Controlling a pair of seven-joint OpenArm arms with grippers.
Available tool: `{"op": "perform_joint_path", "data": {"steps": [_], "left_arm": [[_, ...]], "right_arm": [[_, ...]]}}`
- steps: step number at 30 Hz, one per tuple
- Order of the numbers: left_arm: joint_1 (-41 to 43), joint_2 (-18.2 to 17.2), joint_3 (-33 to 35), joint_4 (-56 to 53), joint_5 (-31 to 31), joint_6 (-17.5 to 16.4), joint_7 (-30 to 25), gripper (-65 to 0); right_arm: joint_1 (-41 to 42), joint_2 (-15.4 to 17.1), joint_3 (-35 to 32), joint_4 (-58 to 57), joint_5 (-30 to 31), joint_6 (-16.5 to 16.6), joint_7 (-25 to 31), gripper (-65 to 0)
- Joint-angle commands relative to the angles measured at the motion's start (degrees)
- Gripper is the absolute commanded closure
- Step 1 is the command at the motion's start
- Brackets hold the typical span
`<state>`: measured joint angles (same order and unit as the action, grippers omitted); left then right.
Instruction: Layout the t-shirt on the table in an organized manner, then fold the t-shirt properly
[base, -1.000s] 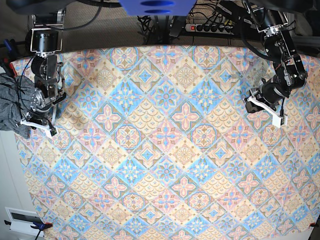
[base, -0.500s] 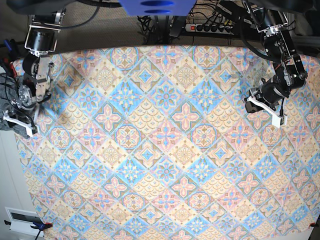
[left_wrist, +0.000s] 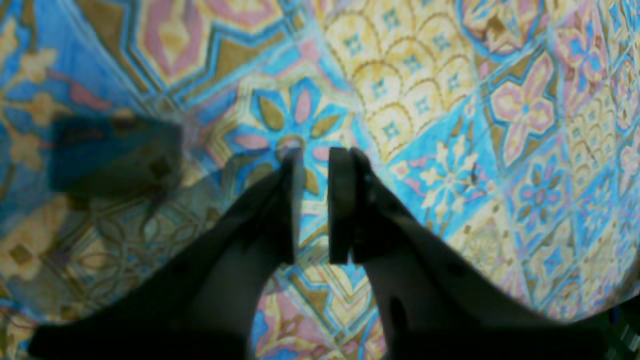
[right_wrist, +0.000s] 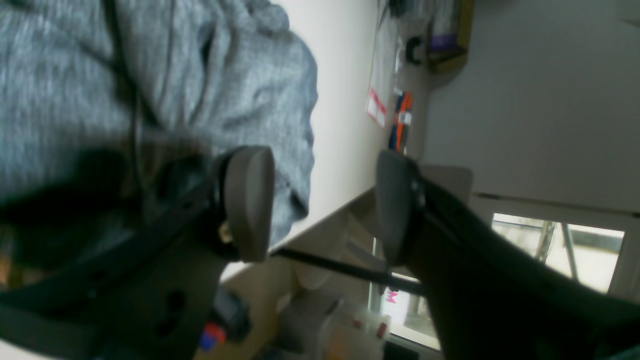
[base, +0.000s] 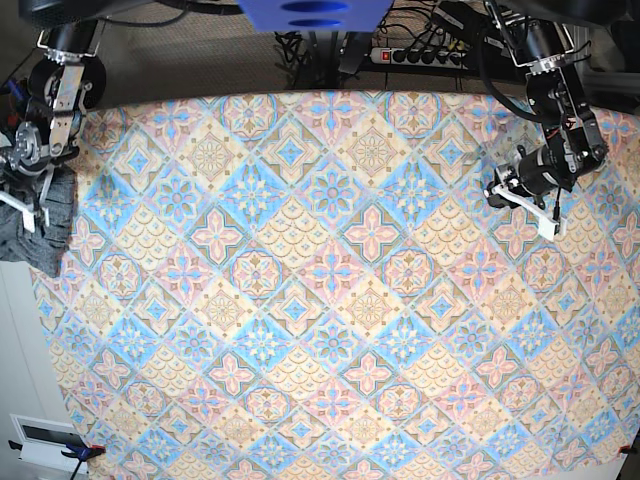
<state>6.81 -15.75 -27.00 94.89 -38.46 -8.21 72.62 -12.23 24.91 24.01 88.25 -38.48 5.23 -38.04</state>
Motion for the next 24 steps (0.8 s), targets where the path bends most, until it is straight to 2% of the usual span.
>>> {"op": "perform_joint_path", "data": {"steps": [1, 14, 24], "left_arm": [[-0.8, -0.8, -0.4, 0.6, -0.9, -0.2, -0.8, -9.3], [-0.8, -0.8, -0.6, 0.7, -1.0, -0.2, -0.8, -9.3], [-0.8, -0.8, -0.6, 0.8, -1.0, -0.2, -0.8, -9.3]], "right_arm": [[0.0, 1.3, 0.6, 1.4, -0.5, -0.9, 0.4, -31.5], [-4.3, 1.2, 0.6, 1.6, -0.4, -0.9, 1.0, -31.5], [-7.9, -1.7, 0.3, 5.2, 0.3, -0.9, 1.0, -31.5]]}}
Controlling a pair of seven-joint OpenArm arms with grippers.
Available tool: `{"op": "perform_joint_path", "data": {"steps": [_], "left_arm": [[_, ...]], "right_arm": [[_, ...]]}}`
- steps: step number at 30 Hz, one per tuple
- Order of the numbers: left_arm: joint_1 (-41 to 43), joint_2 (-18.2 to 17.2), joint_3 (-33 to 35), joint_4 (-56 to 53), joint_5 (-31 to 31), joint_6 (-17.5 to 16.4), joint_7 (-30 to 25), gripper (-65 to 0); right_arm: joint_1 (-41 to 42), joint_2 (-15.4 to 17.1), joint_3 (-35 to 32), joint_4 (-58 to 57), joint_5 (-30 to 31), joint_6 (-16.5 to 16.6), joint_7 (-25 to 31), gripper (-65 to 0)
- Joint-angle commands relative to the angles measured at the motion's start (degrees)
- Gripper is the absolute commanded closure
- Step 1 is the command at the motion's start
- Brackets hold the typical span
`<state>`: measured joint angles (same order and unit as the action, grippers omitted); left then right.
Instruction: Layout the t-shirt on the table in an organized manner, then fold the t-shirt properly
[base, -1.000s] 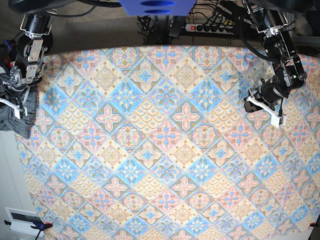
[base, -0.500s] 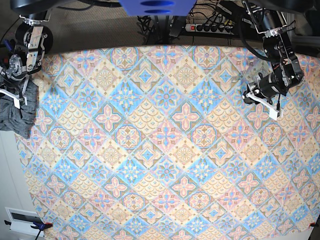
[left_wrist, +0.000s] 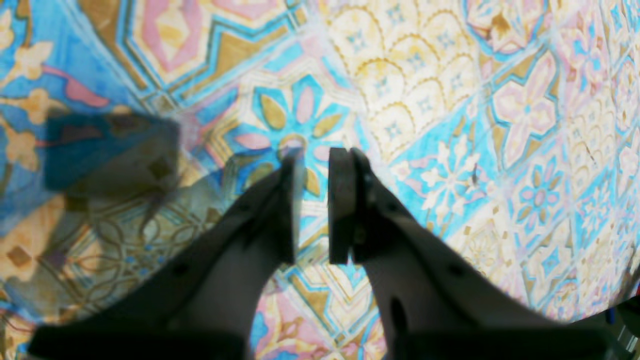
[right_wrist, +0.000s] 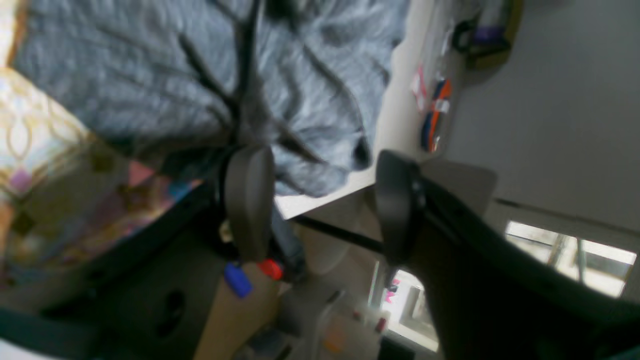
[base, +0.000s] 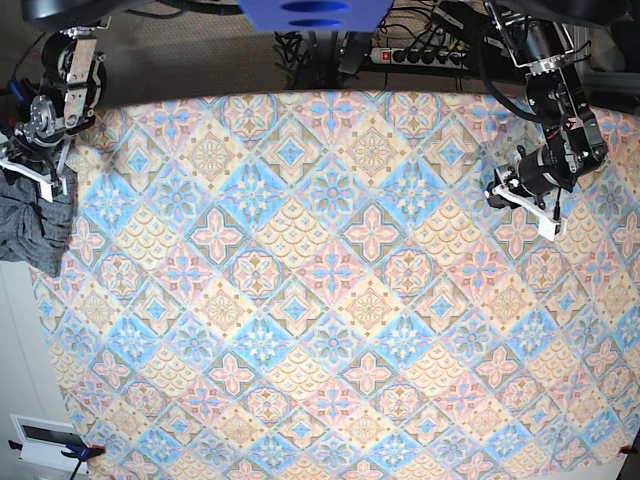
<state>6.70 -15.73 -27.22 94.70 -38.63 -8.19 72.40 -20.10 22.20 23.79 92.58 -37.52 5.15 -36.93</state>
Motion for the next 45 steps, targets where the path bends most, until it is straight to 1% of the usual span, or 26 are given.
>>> {"op": "perform_joint_path", "data": {"steps": [1, 7, 14, 15, 18, 19, 23, 30, 34, 41, 45], "left_arm": [[-0.7, -0.8, -0.3, 1.0, -0.8, -0.2, -0.5, -9.3], [-0.8, -0.8, -0.3, 1.0, -0.8, -0.2, -0.5, -9.3], [-1.6, -0.9, -0.3, 1.1, -0.8, -0.2, -0.5, -9.3], [-1.6, -1.0, -0.3, 1.1, -0.8, -0.2, -0.5, -9.3], [-1.7, -1.0, -0.3, 1.1, -0.8, -0.2, -0.5, -9.3], [-1.7, -0.9, -0.3, 1.1, -0.8, -0.2, -0.5, -9.3], [-1.7, -0.9, -0.3, 1.1, -0.8, -0.2, -0.5, -9.3], [-1.7, -0.9, -0.3, 1.1, -0.7, -0.2, -0.5, -9.3], [-1.7, -0.9, -0.3, 1.1, -0.7, -0.2, -0.5, -9.3], [-1.7, -0.9, -0.3, 1.1, -0.7, -0.2, -0.5, -9.3], [-1.7, -0.9, -0.3, 1.1, -0.7, -0.2, -0.5, -9.3]], "right_arm": [[-0.7, 0.7, 0.5, 1.6, -0.1, -0.8, -0.1, -31.5], [-0.4, 0.5, 0.3, 1.8, 0.6, -0.8, -0.1, -31.5], [-0.4, 0.5, 0.4, -4.6, 0.8, -0.8, 0.0, -31.5], [-0.4, 0.5, 0.4, -5.1, 1.8, -0.8, 0.0, -31.5], [-0.4, 0.5, 0.3, -7.1, 7.8, -0.8, 0.0, -31.3], [-0.3, 0.5, 0.3, -7.7, 8.6, -0.8, 0.0, -31.3], [3.1, 0.6, 0.3, -8.0, 8.7, -0.8, 0.0, -31.3], [3.8, 0.7, 0.3, -8.0, 8.7, -0.8, 0.8, -31.3], [6.4, 0.7, 0.3, -8.7, 8.6, -0.8, 0.8, -31.3], [7.1, 3.7, 0.2, -9.2, 8.6, -0.8, 0.8, -31.3], [7.1, 5.4, 0.2, -12.5, 8.6, -0.8, 0.8, -31.3]]}}
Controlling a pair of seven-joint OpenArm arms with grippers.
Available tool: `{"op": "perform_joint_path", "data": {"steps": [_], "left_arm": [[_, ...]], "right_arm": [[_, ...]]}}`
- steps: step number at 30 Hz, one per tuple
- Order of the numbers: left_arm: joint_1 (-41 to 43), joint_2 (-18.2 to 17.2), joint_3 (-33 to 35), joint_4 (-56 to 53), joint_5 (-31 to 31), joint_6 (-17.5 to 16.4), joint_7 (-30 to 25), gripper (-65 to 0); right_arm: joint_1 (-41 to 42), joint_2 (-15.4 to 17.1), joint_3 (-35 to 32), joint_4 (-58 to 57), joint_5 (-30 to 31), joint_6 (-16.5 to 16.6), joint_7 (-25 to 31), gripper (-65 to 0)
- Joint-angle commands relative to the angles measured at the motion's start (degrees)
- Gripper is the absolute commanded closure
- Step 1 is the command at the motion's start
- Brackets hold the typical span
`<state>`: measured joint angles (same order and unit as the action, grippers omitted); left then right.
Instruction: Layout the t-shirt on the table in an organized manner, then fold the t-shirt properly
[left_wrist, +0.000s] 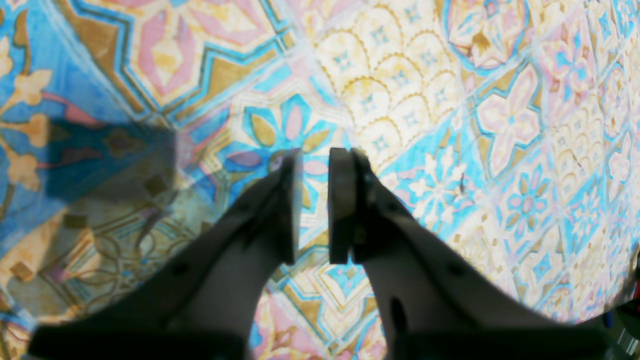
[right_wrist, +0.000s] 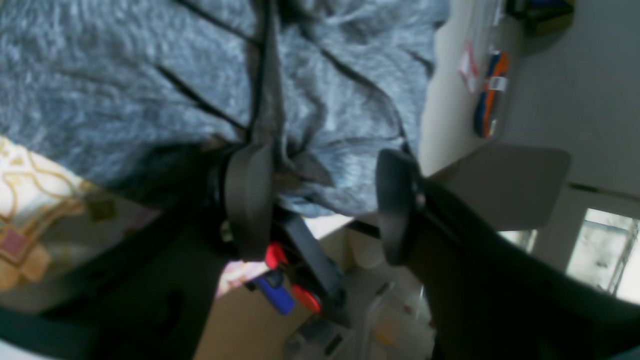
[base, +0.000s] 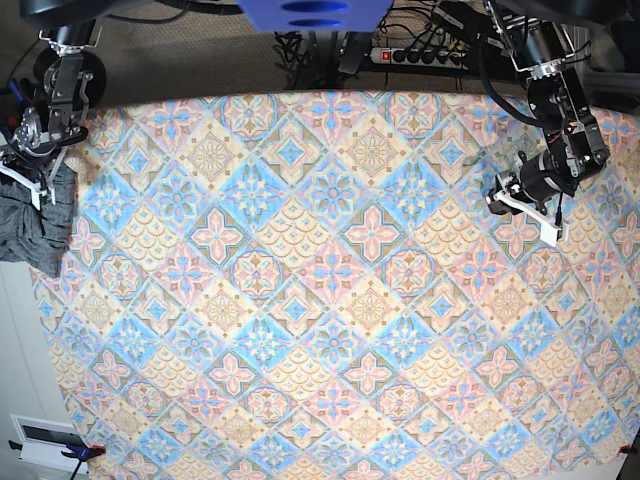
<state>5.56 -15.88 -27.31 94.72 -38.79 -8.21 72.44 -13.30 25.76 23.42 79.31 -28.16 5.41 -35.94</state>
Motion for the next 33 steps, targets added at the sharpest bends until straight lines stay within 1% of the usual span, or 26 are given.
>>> {"op": "perform_joint_path", "data": {"steps": [1, 6, 12, 18, 21, 24, 26, 28, 31, 33], "left_arm": [[-0.6, -0.8, -0.3, 1.1, -0.6, -0.2, -0.6, -9.3], [-0.6, -1.0, -0.3, 1.1, -0.6, -0.2, -0.6, -9.3], [-0.6, -1.0, -0.3, 1.1, -0.6, -0.2, -0.6, -9.3], [-0.5, -1.0, -0.3, 1.1, -0.6, -0.2, -0.6, -9.3], [-0.5, -1.0, -0.3, 1.1, -0.6, -0.2, -0.6, -9.3], [-0.4, -1.0, -0.3, 1.1, -0.6, -0.2, -0.6, -9.3], [-0.4, -1.0, -0.3, 1.1, -0.6, -0.2, -0.6, -9.3], [-0.3, -1.0, -0.3, 1.1, -0.6, -0.2, -0.6, -9.3], [-0.3, -1.0, -0.3, 1.1, -0.6, -0.2, -0.6, -9.3], [-0.3, -1.0, -0.3, 1.1, -0.6, -0.2, -0.6, -9.3]], "right_arm": [[0.3, 2.1, 0.5, -0.4, -0.7, -1.1, -0.1, -31.3], [0.4, 2.2, -0.8, -4.7, -0.7, -1.2, 3.9, -31.3], [4.4, 2.1, -1.0, -5.5, -0.7, -1.2, 4.2, -31.3], [4.5, 2.2, -1.0, -5.5, -0.7, -1.2, 4.2, -31.2], [4.5, 3.5, -1.1, -5.9, -0.7, -1.2, 4.0, -31.2], [5.3, 4.0, -3.1, -8.2, -0.7, -1.3, 4.1, -31.2], [7.6, 4.4, -4.7, -9.6, -1.6, -1.3, 4.2, -31.2], [9.9, 4.4, -5.5, -11.0, -4.3, -1.4, 4.3, -31.2], [10.8, 4.4, -5.4, -11.9, -8.0, -1.4, 4.3, -31.2], [10.8, 4.4, -5.5, -11.9, -8.2, -1.4, 4.3, -31.2]]}}
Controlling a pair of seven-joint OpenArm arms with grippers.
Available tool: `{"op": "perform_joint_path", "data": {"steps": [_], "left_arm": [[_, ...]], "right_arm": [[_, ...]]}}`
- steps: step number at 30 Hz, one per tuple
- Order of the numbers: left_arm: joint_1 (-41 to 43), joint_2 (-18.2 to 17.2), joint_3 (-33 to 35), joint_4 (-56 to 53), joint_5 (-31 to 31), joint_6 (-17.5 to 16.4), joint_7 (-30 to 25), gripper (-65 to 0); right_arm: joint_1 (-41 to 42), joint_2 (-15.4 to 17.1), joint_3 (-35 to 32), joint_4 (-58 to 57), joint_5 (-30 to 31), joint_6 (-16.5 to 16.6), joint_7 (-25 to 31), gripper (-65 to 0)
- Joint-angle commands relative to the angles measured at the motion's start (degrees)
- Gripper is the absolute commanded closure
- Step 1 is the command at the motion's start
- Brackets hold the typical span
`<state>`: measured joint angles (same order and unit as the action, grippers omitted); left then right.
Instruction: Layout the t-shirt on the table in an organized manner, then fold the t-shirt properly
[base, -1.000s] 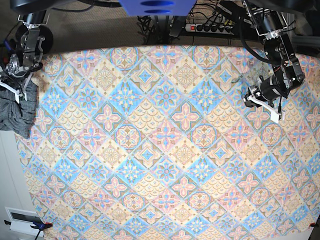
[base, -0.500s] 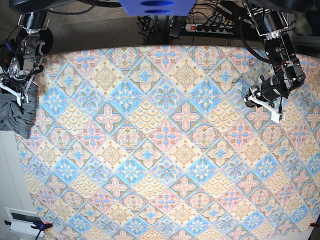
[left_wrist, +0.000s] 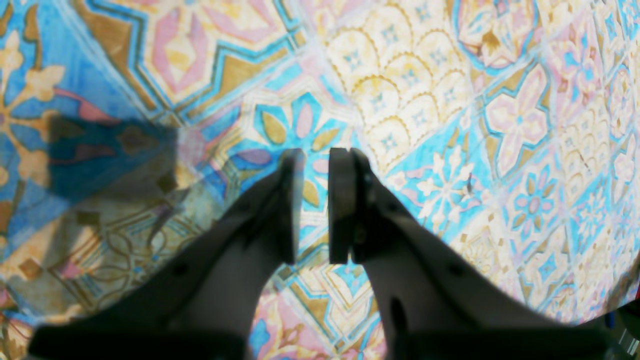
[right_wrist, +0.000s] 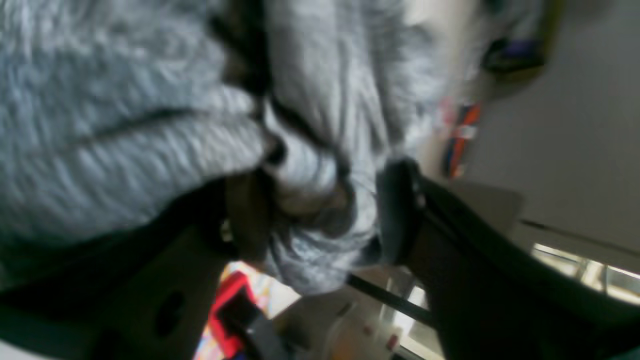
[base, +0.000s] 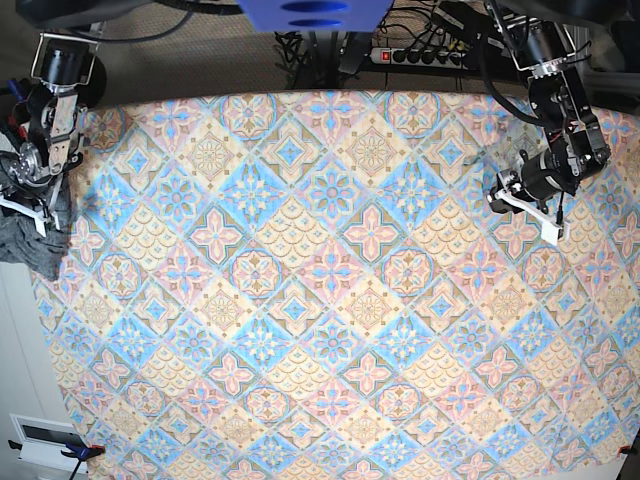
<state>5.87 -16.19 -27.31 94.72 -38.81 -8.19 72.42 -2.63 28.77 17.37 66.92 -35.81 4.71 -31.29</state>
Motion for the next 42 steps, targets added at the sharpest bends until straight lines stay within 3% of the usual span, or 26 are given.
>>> {"op": "perform_joint_path", "data": {"steps": [1, 9, 16, 23, 36, 42], "left_arm": [[-0.6, -0.7, -0.3, 1.1, -0.5, -0.2, -0.6, -9.3], [-0.6, -0.7, -0.3, 1.1, -0.5, -0.2, -0.6, -9.3], [-0.6, -0.7, -0.3, 1.1, -0.5, -0.2, -0.6, -9.3], [-0.6, -0.7, -0.3, 1.1, -0.5, -0.2, -0.6, -9.3], [-0.7, -0.5, -0.3, 1.0, -0.5, -0.2, -0.6, -9.3], [-0.8, -0.5, -0.3, 1.0, -0.5, -0.2, -0.6, -9.3]], "right_arm": [[0.1, 1.4, 0.5, 0.5, -0.5, -0.7, -0.3, -31.2], [0.2, 1.4, 0.4, -0.4, -0.6, -0.6, -0.8, -30.5], [2.2, 2.7, 0.3, -8.0, -0.7, -0.4, -0.3, -13.4], [2.2, 2.8, -6.2, -7.4, -0.7, -0.4, -1.0, -13.5], [2.2, 2.7, -18.4, 3.0, -0.7, -0.4, -13.0, -13.5], [4.9, 2.6, -23.1, 3.0, -0.7, -0.4, -15.4, -13.5]]}}
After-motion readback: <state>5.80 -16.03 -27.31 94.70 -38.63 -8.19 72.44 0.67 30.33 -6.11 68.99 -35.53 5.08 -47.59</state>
